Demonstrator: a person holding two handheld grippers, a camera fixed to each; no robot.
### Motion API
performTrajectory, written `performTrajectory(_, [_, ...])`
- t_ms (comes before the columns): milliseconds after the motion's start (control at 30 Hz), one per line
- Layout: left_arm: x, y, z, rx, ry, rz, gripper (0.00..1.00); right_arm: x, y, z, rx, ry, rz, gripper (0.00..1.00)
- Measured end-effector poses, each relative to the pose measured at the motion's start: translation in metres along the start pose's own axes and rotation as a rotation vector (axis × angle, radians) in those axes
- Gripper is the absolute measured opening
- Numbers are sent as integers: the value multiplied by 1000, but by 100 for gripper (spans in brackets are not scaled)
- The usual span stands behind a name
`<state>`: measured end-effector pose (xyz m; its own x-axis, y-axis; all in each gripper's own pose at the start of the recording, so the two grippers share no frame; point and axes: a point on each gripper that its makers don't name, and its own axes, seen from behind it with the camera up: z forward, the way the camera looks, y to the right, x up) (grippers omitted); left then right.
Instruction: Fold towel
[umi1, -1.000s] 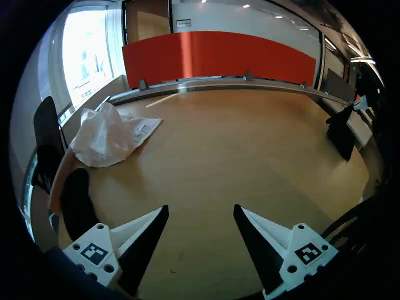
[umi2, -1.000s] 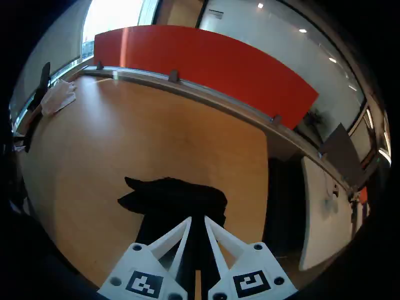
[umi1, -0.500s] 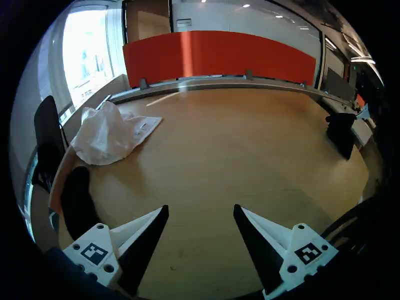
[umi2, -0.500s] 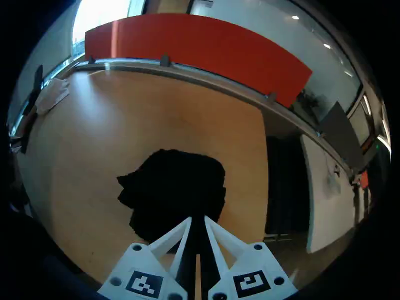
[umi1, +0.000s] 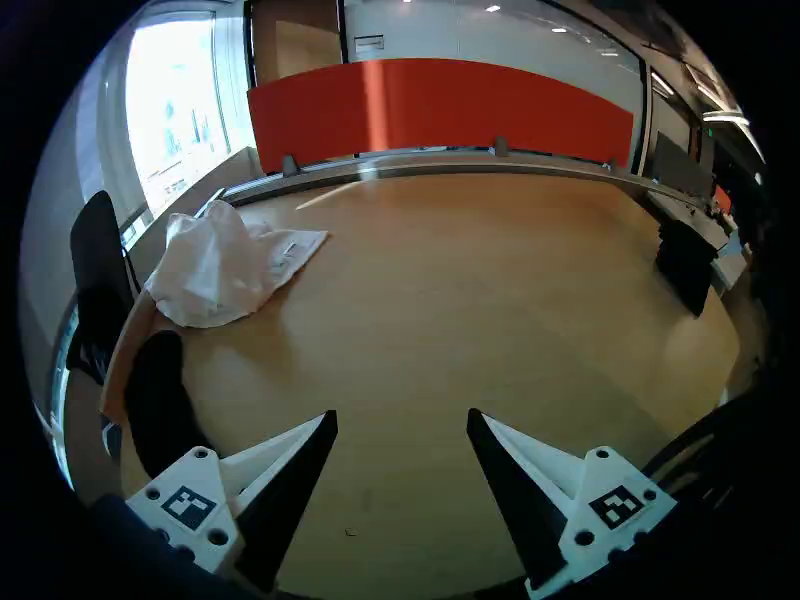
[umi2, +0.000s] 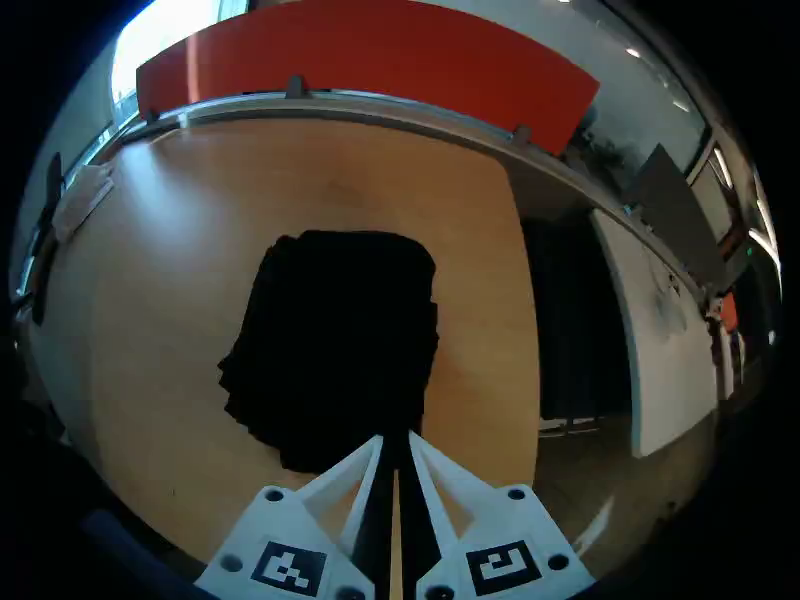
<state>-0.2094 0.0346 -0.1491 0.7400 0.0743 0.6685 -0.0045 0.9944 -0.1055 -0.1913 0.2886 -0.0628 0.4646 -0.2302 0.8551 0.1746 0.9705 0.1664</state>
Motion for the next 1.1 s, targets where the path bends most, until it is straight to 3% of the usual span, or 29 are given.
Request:
performTrajectory(800, [0, -2, 0, 6, -1, 0, 96, -31, 8, 9, -24, -75, 29, 2])
performTrajectory(1100, [-1, -5, 0, 10, -3, 3, 96, -33, 10, 10, -35, -68, 51, 3])
